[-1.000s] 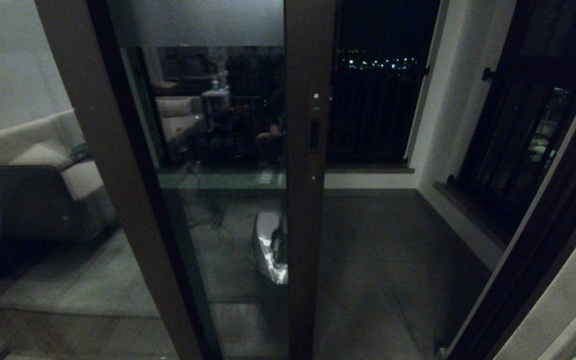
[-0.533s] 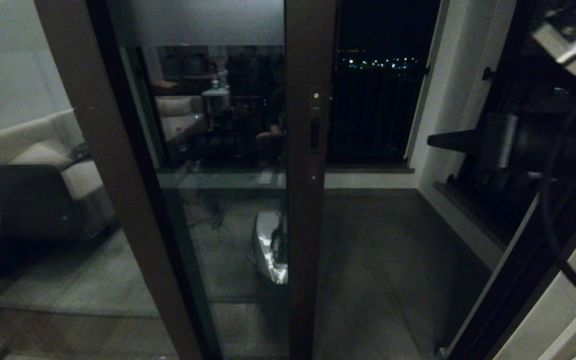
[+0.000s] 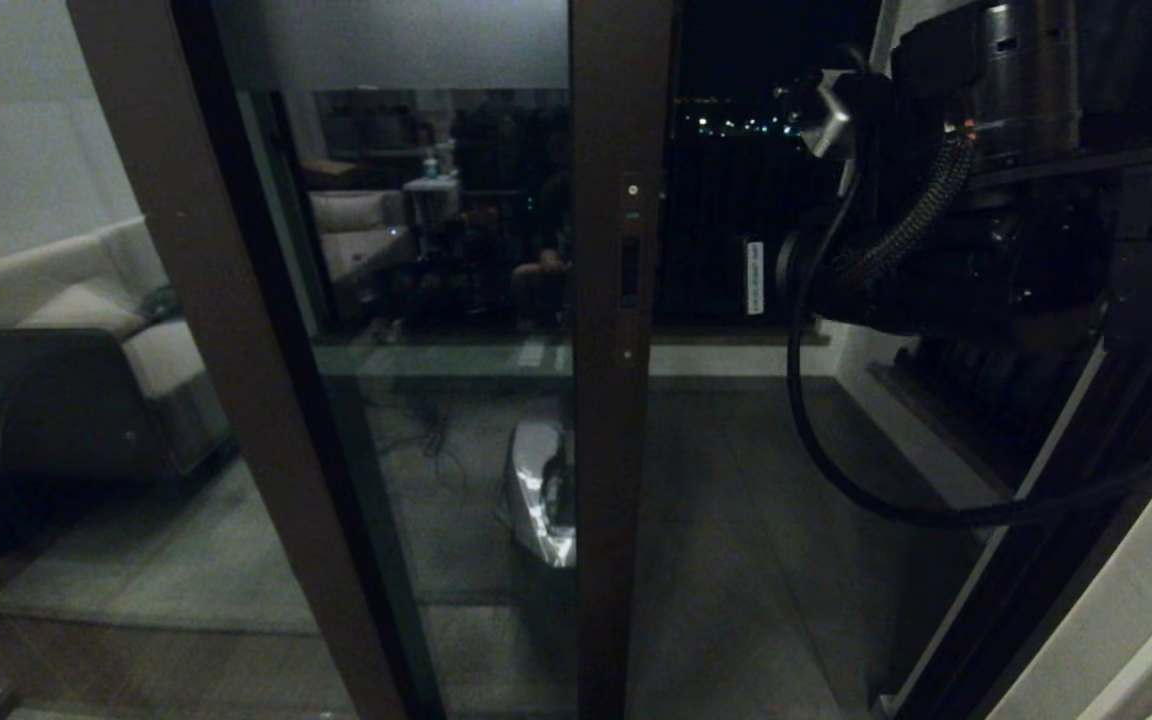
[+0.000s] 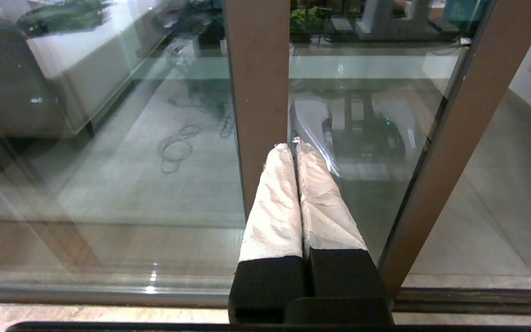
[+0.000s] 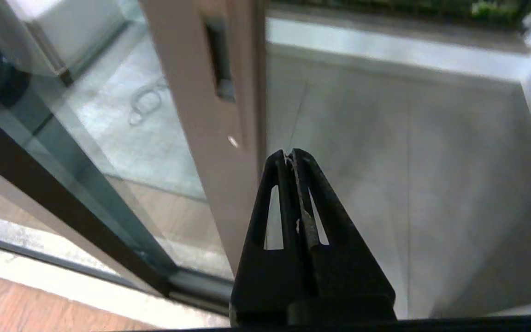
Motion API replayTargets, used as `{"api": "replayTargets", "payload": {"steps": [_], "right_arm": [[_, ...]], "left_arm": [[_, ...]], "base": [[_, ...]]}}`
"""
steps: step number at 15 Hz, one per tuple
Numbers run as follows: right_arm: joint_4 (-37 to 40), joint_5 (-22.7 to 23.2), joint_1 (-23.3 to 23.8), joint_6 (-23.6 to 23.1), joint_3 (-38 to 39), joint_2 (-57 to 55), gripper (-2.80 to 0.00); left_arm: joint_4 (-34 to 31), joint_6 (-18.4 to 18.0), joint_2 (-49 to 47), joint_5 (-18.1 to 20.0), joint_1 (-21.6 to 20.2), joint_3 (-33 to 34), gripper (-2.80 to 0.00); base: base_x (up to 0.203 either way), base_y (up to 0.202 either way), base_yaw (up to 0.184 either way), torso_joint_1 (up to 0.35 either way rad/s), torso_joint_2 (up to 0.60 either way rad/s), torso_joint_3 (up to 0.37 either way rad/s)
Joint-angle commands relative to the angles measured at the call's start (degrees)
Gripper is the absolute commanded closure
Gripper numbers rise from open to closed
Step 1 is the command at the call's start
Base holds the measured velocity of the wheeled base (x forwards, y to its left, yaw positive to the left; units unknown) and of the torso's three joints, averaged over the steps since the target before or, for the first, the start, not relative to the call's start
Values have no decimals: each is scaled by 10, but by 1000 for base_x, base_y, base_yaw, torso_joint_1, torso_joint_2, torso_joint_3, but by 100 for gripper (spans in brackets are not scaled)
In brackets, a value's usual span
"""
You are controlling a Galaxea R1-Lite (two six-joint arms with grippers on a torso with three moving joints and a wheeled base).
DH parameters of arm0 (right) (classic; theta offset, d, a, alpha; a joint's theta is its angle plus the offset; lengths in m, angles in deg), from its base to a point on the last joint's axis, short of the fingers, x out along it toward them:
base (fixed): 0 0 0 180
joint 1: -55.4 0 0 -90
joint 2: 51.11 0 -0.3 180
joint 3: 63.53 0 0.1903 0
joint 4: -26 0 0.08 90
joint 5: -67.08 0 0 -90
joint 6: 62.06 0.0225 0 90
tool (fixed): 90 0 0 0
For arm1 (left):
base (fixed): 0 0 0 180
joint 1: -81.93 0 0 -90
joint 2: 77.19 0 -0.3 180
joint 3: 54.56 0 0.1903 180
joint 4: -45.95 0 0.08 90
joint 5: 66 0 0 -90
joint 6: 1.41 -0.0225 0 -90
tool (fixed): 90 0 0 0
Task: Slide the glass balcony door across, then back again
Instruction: Close the slid door
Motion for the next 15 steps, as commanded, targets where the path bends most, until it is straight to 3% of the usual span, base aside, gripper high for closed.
{"api": "replayTargets", "payload": {"steps": [1, 4, 5, 15], "right_arm": [[6, -1, -17, -11, -57, -46, 0], [48, -4, -36, -17, -113, -84, 0], [51, -4, -37, -18, -119, -94, -280], [117, -24, -12, -16, -219, -165, -280]], "left_arm": [[0, 0, 0, 0, 0, 0, 0], [0, 0, 0, 0, 0, 0, 0], [0, 0, 0, 0, 0, 0, 0], [0, 0, 0, 0, 0, 0, 0]], "base": [[0, 0, 0, 0, 0, 0], [0, 0, 0, 0, 0, 0], [0, 0, 0, 0, 0, 0], [0, 0, 0, 0, 0, 0]]}}
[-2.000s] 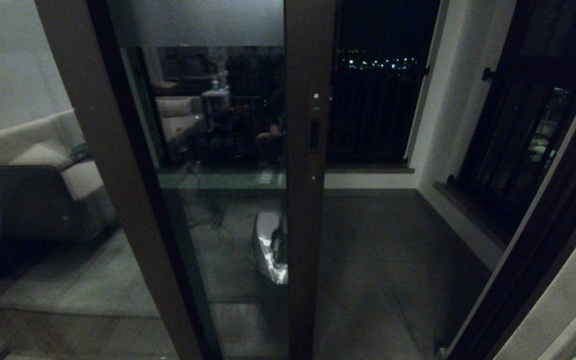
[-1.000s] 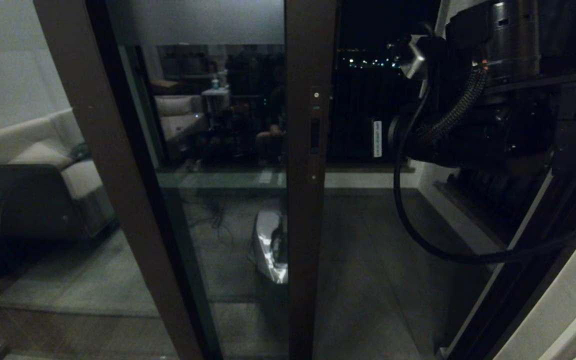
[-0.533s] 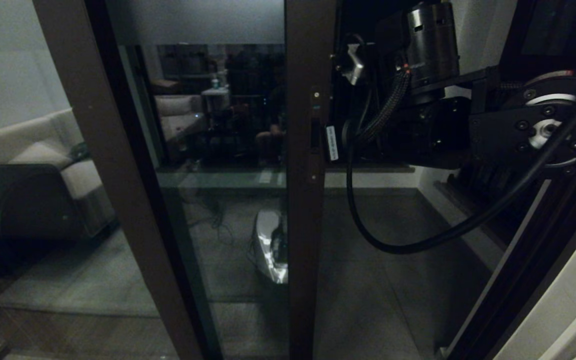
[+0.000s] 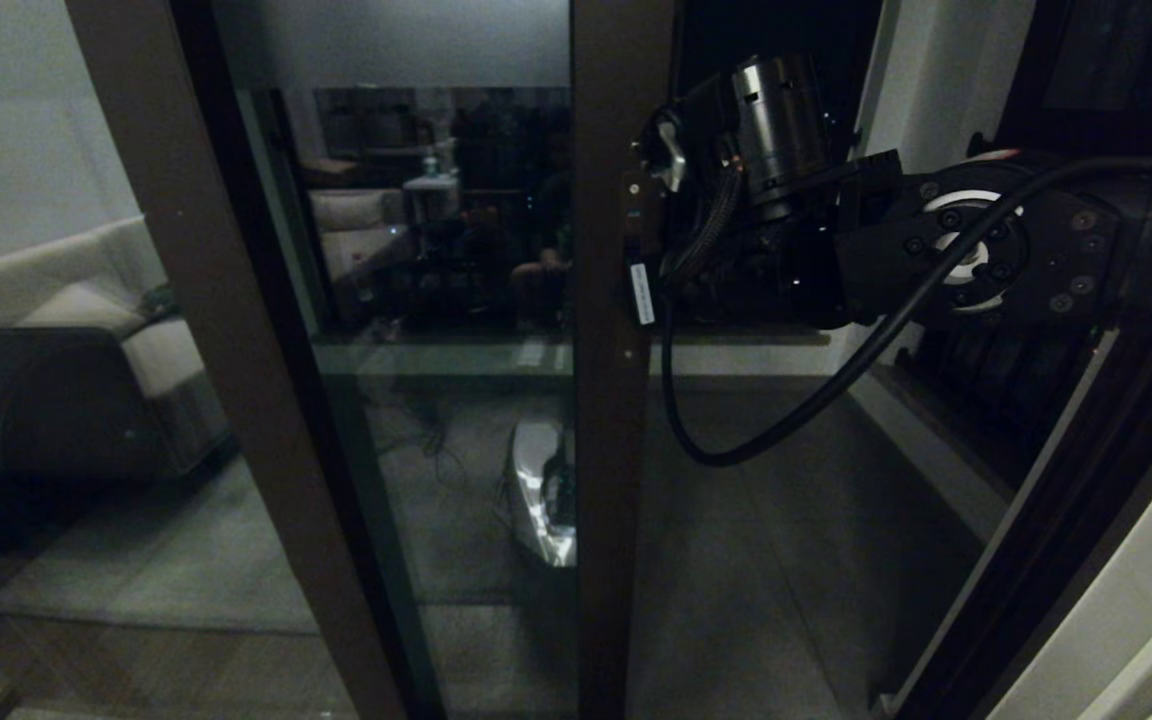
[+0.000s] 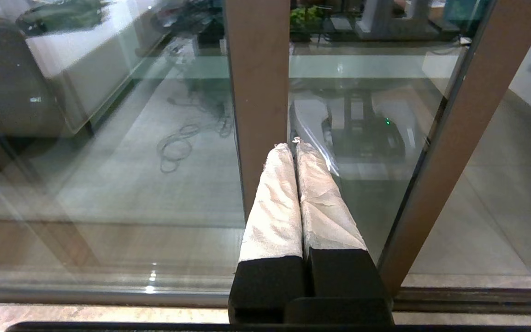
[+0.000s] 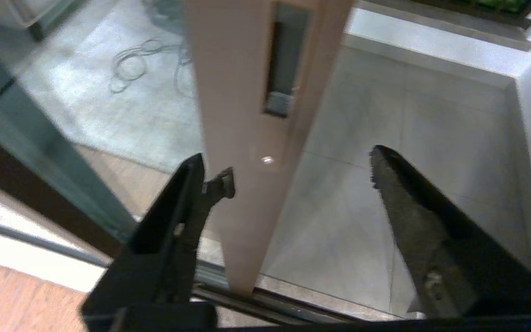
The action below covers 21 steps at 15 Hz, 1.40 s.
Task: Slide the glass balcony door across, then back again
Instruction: Close the slid door
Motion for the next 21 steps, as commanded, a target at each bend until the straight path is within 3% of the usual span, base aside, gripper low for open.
{"api": "replayTargets", "payload": {"steps": [1, 21], "right_arm": [[1, -3, 12, 0, -7, -5, -280], [-76, -17, 61, -4, -38, -64, -280]], "left_arm": [[0, 0, 0, 0, 0, 0, 0], [0, 0, 0, 0, 0, 0, 0]], "base": [[0, 0, 0, 0, 0, 0], [0, 0, 0, 0, 0, 0]]}}
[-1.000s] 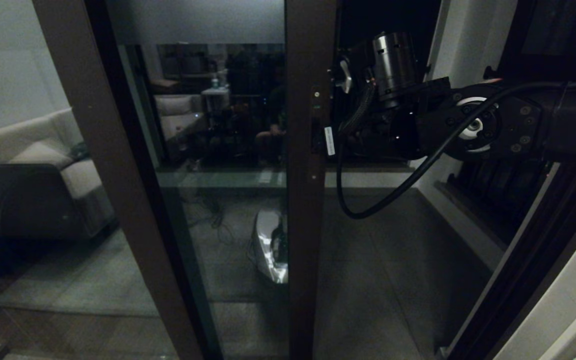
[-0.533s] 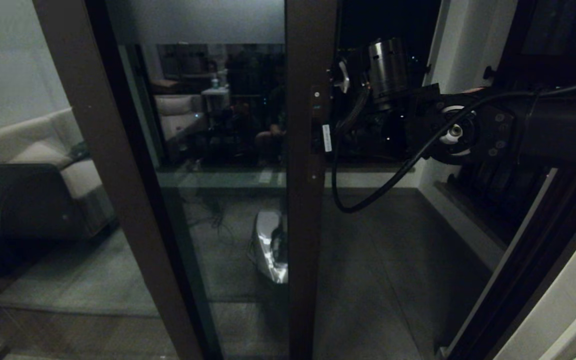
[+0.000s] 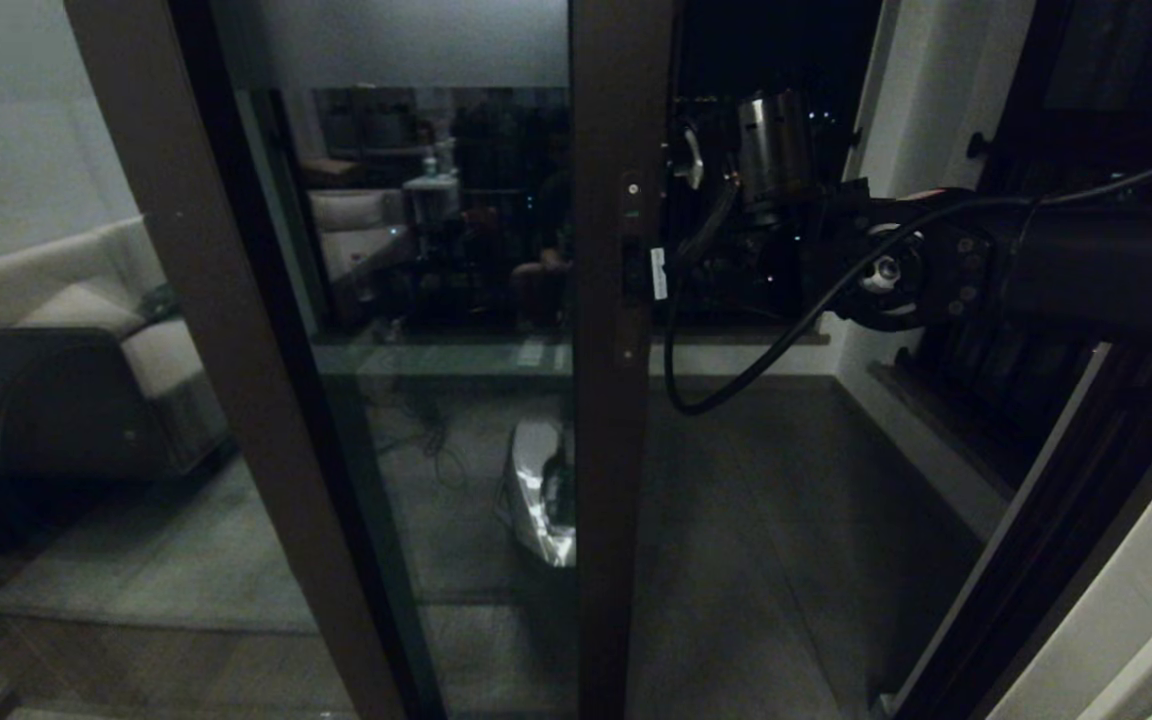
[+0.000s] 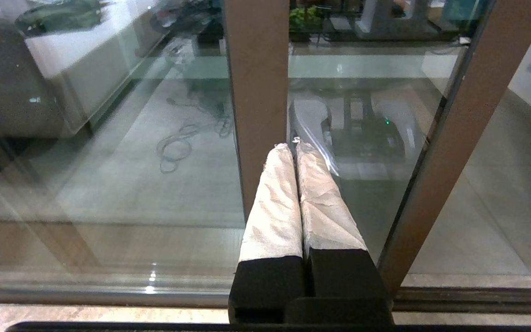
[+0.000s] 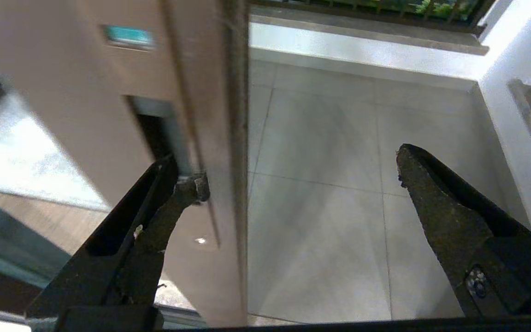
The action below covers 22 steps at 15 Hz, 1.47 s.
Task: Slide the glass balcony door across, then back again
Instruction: Close the slid door
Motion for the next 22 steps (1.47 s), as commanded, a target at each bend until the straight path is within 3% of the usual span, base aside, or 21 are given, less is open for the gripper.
{"api": "replayTargets", "payload": {"steps": [1, 22], "right_arm": [[-1, -1, 3, 0, 0, -6, -280], [-14, -3, 36, 0, 0, -6, -280]], "left_arm": [[0, 0, 0, 0, 0, 0, 0], [0, 0, 0, 0, 0, 0, 0]], "base": [[0, 0, 0, 0, 0, 0], [0, 0, 0, 0, 0, 0]]}}
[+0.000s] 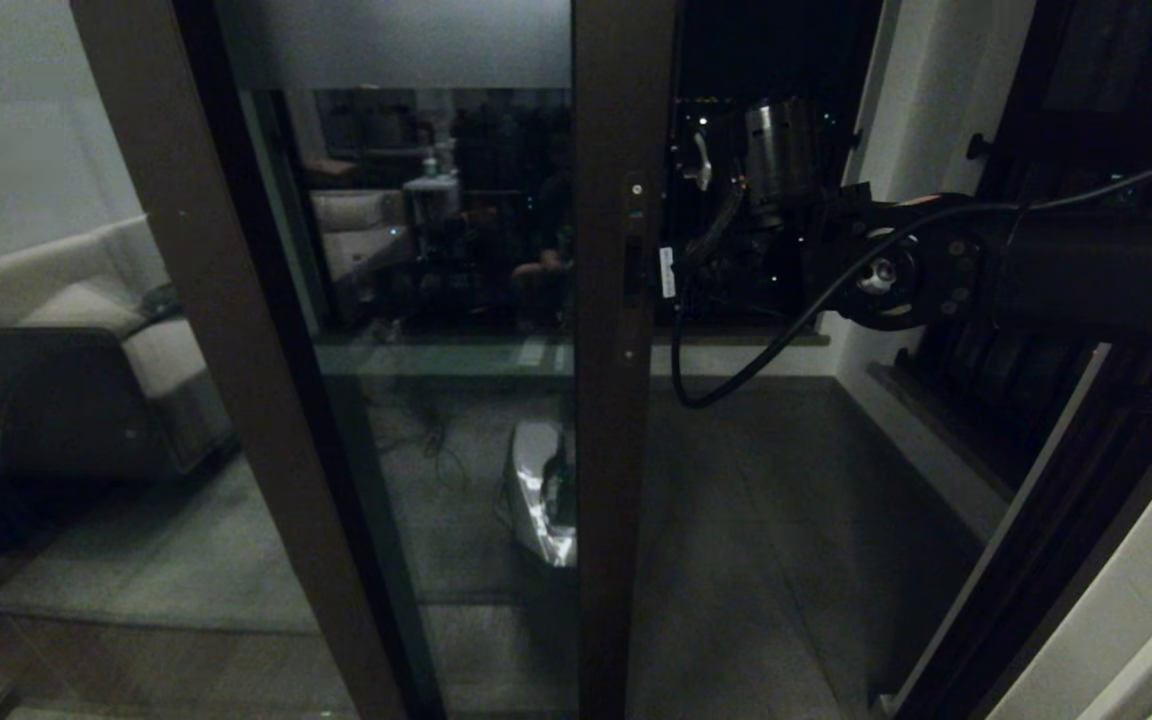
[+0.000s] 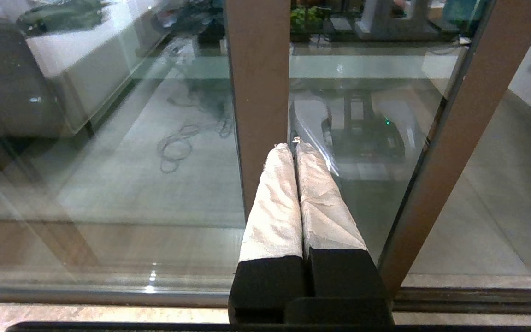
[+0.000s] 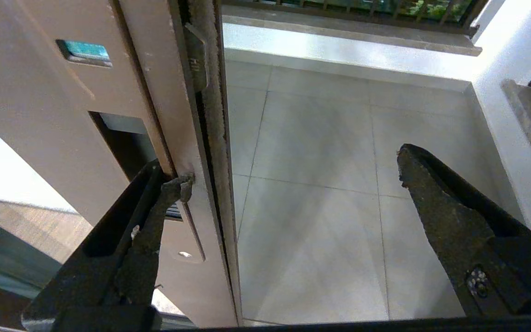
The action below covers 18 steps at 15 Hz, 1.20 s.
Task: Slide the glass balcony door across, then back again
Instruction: Close the slid door
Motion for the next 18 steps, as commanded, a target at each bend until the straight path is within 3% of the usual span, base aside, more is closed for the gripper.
{"api": "replayTargets", "payload": {"steps": [1, 18], "right_arm": [[0, -3, 4, 0, 0, 0, -280], [0, -14, 21, -8, 16, 7, -280]], "left_arm": [[0, 0, 0, 0, 0, 0, 0], [0, 0, 0, 0, 0, 0, 0]], "base": [[0, 0, 0, 0, 0, 0], [0, 0, 0, 0, 0, 0]]}}
